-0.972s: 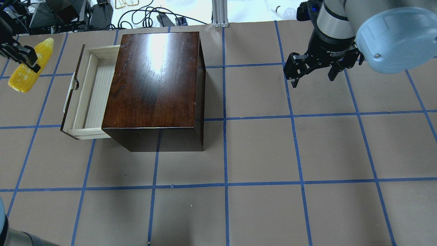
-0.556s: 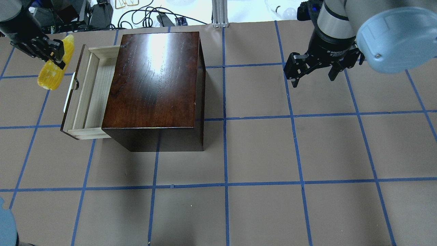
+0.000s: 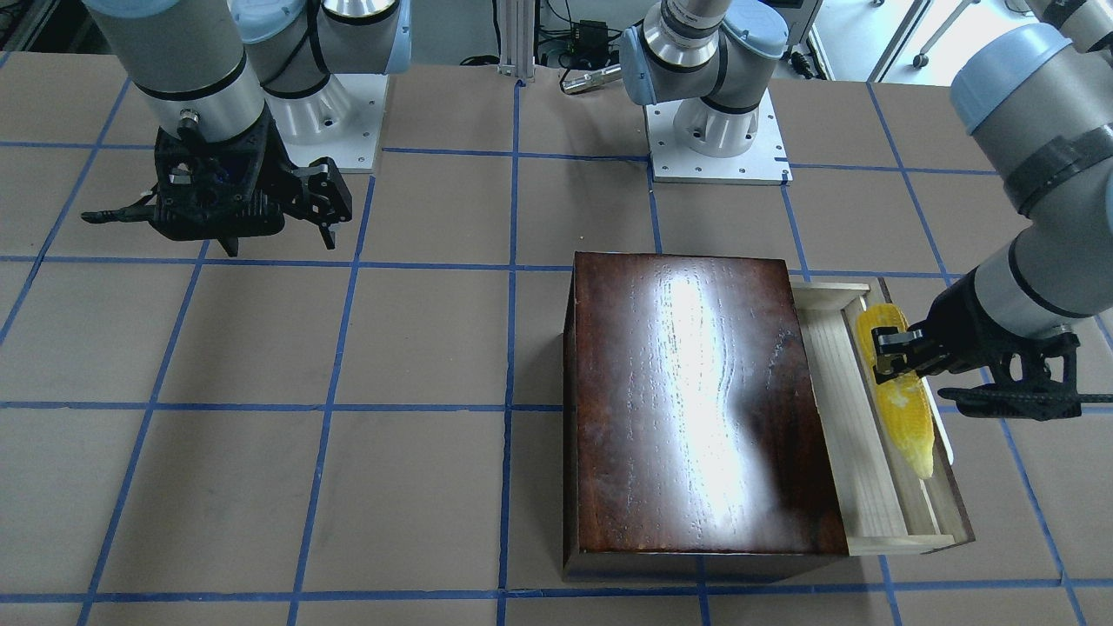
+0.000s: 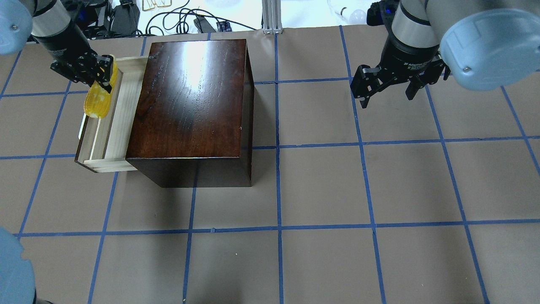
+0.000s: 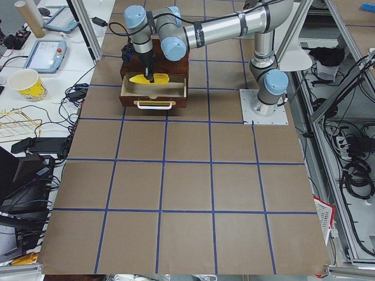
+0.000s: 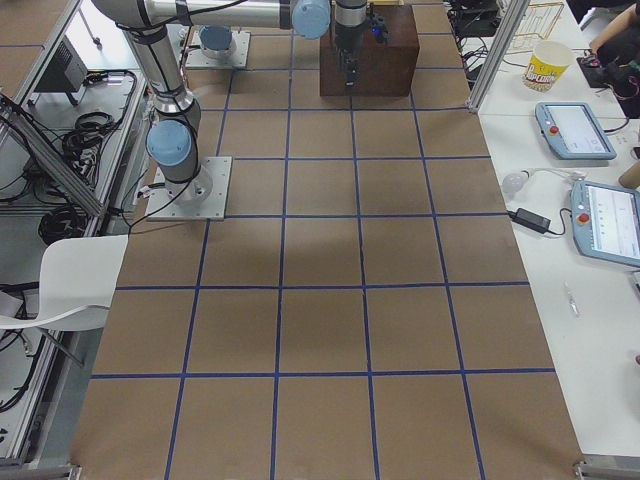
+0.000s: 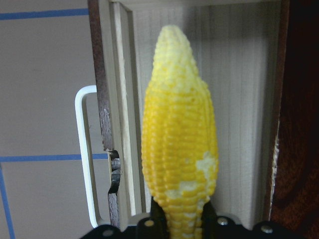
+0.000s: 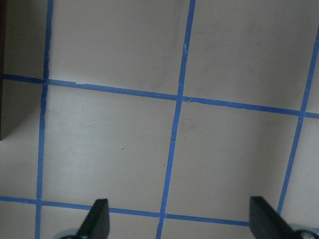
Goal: Open drawer and put corn inside
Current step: 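Lower the corn cob into the open drawer and open the left gripper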
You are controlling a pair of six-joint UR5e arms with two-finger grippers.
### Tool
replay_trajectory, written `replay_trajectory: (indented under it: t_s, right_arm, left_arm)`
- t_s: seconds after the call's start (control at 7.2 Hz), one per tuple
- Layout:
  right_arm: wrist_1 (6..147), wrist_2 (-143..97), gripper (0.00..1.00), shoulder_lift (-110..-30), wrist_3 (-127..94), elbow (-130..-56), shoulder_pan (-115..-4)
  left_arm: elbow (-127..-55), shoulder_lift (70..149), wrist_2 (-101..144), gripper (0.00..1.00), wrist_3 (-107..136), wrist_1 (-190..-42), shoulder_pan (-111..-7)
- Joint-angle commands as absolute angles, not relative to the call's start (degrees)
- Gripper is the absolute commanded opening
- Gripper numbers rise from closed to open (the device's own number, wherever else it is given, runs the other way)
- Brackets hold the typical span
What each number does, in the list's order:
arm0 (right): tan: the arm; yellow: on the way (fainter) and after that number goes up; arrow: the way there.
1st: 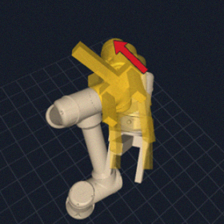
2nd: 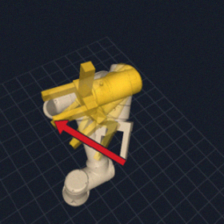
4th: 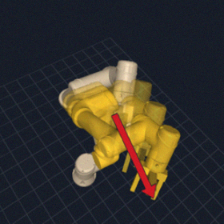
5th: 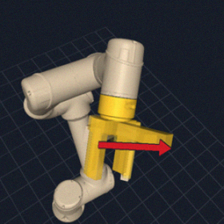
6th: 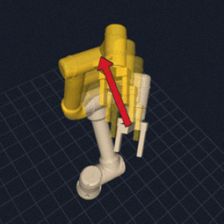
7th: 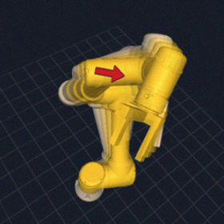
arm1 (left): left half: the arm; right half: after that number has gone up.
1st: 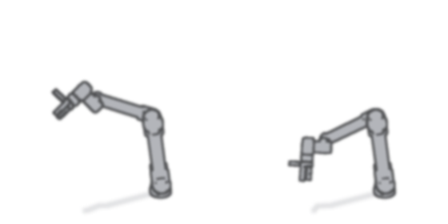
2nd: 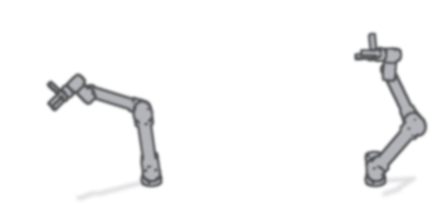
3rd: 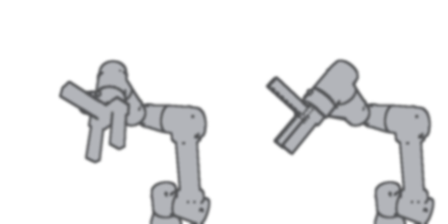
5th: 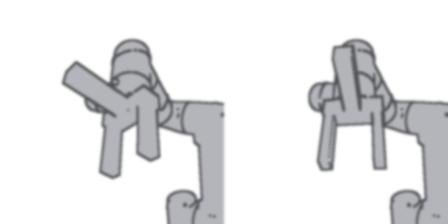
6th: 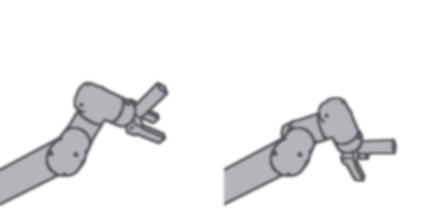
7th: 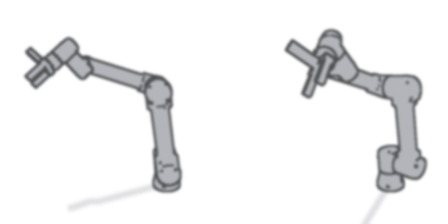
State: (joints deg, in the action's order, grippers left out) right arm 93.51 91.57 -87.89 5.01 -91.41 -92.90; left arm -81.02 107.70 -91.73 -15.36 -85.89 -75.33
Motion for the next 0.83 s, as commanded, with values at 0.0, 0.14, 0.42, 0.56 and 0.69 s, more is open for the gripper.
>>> replay_trajectory:
  t_s: [0.0,0.14,0.42,0.56,0.69]
  right_arm:
    - [93.5,91.6,1.0,-87.9,5.0,-91.4,-92.7]
    - [93.5,91.6,1.0,-87.9,5.0,-91.4,-92.9]
    - [93.5,91.6,1.0,-88.0,5.0,-91.4,-92.9]
    - [93.5,91.6,1.0,-87.9,5.0,-91.4,-92.7]
    - [93.5,91.6,1.0,-87.9,5.0,-91.4,-92.9]
  left_arm:
    - [-81.7,109.9,-91.4,0.0,-15.4,-84.6,-75.3]
    - [-81.7,111.2,-91.2,0.0,-15.4,-84.0,-75.3]
    - [-81.6,112.8,-91.2,0.08,-15.3,-83.1,-75.4]
    - [-81.6,113.5,-91.2,0.13,-15.3,-82.9,-75.4]
    - [-81.3,114.2,-91.2,0.2,-15.3,-82.8,-75.3]
